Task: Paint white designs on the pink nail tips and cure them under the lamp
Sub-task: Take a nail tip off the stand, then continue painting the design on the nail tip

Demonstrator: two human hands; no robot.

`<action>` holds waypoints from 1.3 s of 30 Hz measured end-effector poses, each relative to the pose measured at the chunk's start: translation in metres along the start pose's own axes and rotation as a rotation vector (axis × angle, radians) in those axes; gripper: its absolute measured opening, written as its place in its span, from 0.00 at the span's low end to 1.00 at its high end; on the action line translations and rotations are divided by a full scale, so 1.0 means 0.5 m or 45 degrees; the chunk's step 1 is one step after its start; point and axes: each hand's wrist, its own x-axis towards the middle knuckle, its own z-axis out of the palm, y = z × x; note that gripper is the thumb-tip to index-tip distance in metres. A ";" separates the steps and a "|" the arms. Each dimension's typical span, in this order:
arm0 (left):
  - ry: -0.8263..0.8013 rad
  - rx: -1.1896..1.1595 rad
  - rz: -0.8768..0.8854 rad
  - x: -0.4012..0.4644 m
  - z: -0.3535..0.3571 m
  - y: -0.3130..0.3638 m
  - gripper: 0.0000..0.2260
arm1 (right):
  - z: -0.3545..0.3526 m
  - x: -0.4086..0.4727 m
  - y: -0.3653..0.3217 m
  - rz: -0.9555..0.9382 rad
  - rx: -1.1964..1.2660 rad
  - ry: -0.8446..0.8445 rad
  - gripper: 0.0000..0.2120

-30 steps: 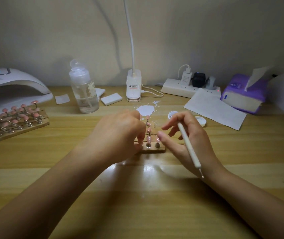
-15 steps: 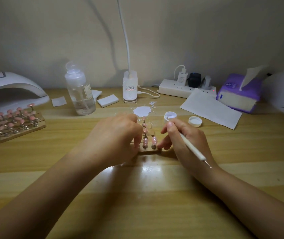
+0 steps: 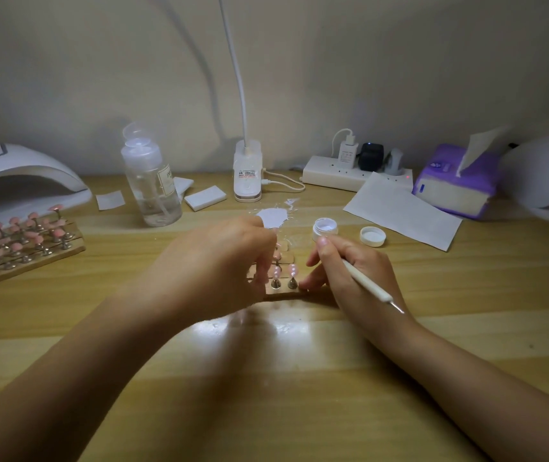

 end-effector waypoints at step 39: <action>0.240 -1.554 -0.217 0.024 0.140 0.145 0.11 | -0.091 0.122 0.025 0.166 0.298 0.361 0.14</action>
